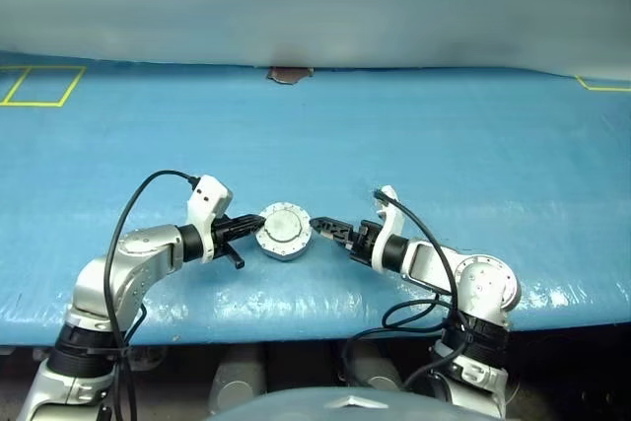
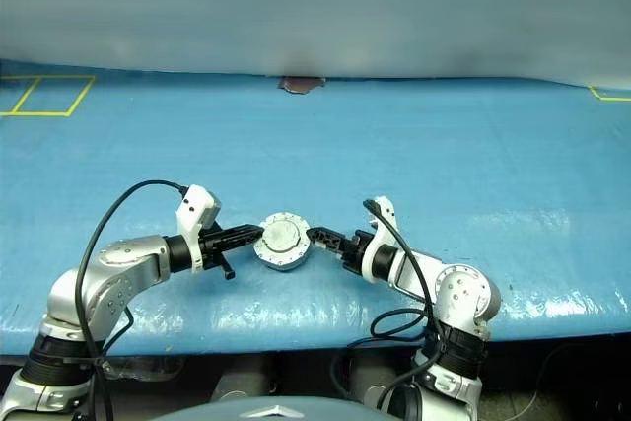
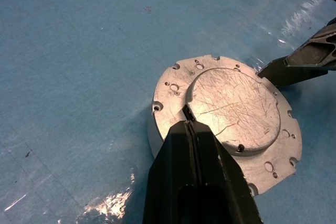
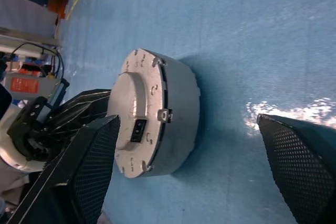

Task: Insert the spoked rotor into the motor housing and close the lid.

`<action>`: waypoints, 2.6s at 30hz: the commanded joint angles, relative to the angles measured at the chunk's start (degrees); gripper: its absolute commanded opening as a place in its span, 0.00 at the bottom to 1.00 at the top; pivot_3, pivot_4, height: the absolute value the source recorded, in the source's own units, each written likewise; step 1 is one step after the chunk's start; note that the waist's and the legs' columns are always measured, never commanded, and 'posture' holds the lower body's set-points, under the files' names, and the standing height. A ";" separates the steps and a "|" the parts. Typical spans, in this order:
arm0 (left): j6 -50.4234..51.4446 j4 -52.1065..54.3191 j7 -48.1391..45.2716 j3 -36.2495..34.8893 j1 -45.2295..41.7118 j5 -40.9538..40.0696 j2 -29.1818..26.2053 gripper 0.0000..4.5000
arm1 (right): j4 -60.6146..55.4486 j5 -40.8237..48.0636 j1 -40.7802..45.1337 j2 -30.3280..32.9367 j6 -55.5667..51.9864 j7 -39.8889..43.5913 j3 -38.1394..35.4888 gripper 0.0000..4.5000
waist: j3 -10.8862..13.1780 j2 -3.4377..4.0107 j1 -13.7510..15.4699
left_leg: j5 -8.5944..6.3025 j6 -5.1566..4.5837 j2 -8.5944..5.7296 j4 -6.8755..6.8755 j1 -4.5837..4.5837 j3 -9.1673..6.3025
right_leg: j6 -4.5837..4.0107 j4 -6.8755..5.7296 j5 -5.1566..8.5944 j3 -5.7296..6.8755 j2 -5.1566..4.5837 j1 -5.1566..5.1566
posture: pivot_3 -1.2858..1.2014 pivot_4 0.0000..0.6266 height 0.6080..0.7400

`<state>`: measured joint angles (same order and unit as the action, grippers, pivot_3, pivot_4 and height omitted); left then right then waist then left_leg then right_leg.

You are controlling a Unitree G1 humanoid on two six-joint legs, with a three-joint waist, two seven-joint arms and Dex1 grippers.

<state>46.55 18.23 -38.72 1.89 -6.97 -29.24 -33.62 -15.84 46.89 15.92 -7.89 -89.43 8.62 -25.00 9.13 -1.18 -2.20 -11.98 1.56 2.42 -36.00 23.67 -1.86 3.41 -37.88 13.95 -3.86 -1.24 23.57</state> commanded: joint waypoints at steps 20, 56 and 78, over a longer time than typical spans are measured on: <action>-0.60 -0.40 -0.58 1.74 0.81 0.62 0.42 0.00 | 11.94 15.19 -3.89 -13.54 3.80 -7.11 2.42 0.98 | -0.01 0.02 -0.06 | -0.05 -0.08 -0.01 0.01 0.03 0.01 | 0.02 0.06 0.00 0.00 -0.01 0.00 | 0.52 0.24 1.00; -1.29 -1.38 -1.17 2.25 1.09 1.41 0.94 0.00 | 18.60 26.91 -11.01 -3.56 9.45 -10.63 10.72 0.27 | -0.20 0.26 -1.31 | -0.10 -0.15 0.06 0.04 -0.01 0.01 | -0.03 0.09 0.05 -0.01 0.05 -0.03 | 0.52 0.24 1.00; -1.65 9.00 8.28 -21.47 10.79 -16.36 12.01 0.00 | 16.84 35.76 -14.06 0.21 18.80 -12.79 13.98 0.27 | -0.25 0.37 -2.01 | -0.13 -0.19 0.18 0.13 0.04 0.04 | -0.11 0.10 0.09 -0.03 0.12 0.09 | 0.52 0.24 1.00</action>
<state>44.57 24.58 -32.29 -16.76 2.78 -41.83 -22.56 1.61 82.17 2.58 -4.57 -72.55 -2.84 -11.33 8.88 -0.81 -4.20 -12.11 1.36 2.60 -35.88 23.71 -1.81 3.30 -37.77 14.04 -3.89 -1.14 23.67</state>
